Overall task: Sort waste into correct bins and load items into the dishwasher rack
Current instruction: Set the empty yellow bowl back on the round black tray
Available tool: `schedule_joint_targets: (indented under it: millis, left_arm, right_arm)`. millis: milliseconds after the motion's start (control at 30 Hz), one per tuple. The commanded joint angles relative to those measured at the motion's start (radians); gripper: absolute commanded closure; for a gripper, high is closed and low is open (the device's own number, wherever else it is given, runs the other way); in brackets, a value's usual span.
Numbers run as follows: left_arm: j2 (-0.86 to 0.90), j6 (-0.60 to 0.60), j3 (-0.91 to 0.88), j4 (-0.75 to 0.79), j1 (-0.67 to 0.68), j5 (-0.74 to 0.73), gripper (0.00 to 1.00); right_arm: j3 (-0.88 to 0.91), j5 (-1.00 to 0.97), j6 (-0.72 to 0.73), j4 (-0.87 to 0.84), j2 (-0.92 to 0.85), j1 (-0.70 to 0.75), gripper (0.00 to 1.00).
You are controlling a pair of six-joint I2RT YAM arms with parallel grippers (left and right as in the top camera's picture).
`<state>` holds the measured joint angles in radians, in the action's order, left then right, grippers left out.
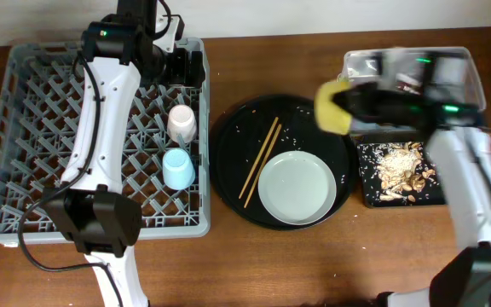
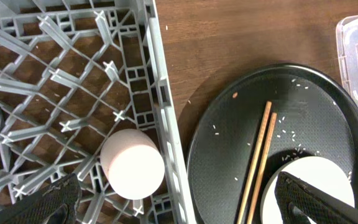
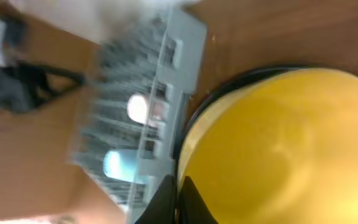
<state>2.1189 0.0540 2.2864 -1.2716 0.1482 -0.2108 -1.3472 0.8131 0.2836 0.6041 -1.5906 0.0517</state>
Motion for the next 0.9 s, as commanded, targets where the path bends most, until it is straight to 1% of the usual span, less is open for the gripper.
schedule_joint_targets:
  millis: [0, 67, 100, 200, 233, 300, 367, 400, 467, 500, 567, 633, 667, 733, 867]
  left_arm:
    - [-0.006, 0.006, 0.019, 0.002, -0.006, -0.01, 0.01]
    - [-0.006, 0.006, 0.019, 0.002, -0.006, -0.01, 0.01]
    - [-0.006, 0.006, 0.019, 0.002, -0.006, -0.01, 0.01]
    - [-0.006, 0.006, 0.019, 0.002, -0.006, -0.01, 0.01]
    - [-0.006, 0.006, 0.019, 0.002, -0.006, -0.01, 0.01]
    - [-0.006, 0.006, 0.019, 0.002, -0.006, -0.01, 0.01]
    - [-0.006, 0.006, 0.019, 0.002, -0.006, -0.01, 0.01]
    - [-0.006, 0.006, 0.019, 0.002, -0.006, -0.01, 0.01]
    - [-0.006, 0.006, 0.019, 0.002, -0.007, -0.01, 0.01]
    - [-0.006, 0.006, 0.019, 0.002, -0.007, -0.01, 0.01]
    - [-0.006, 0.006, 0.019, 0.002, -0.007, -0.01, 0.01]
    - [-0.006, 0.006, 0.019, 0.002, -0.007, -0.01, 0.01]
    - [-0.006, 0.006, 0.019, 0.002, -0.007, -0.01, 0.01]
    - [-0.006, 0.006, 0.019, 0.002, -0.007, -0.01, 0.01]
    - [-0.006, 0.006, 0.019, 0.002, -0.007, -0.01, 0.01]
  right_arm:
    - [-0.018, -0.639, -0.014, 0.009, -0.013, -0.257, 0.96]
    - [-0.018, -0.859, -0.023, 0.001, -0.09, -0.375, 0.96]
    - [-0.018, -0.905, -0.034, -0.006, -0.128, -0.397, 0.96]
    - [-0.018, -0.972, -0.049, -0.042, -0.247, -0.397, 0.96]
    - [-0.018, -0.975, -0.074, -0.059, -0.28, -0.393, 0.96]
    - [-0.018, -0.983, -0.124, -0.104, -0.332, -0.391, 0.96]
    - [-0.018, -0.983, -0.13, -0.111, -0.347, -0.391, 0.96]
    - [-0.018, -0.983, -0.13, -0.106, -0.351, -0.39, 0.92]
    - [-0.018, -0.982, -0.13, -0.096, -0.351, -0.39, 0.56]
    - [-0.021, -0.982, -0.129, -0.085, -0.349, -0.39, 0.5]
    - [-0.058, -0.948, -0.126, -0.016, -0.341, -0.39, 0.44]
    - [-0.25, -0.877, -0.098, 0.187, -0.332, -0.39, 0.42]
    - [-0.309, -0.859, -0.089, 0.247, -0.332, -0.39, 0.42]
    - [-0.438, -0.755, -0.084, 0.385, -0.332, -0.392, 0.42]
    - [-0.457, -0.647, -0.039, 0.542, -0.332, -0.393, 0.43]
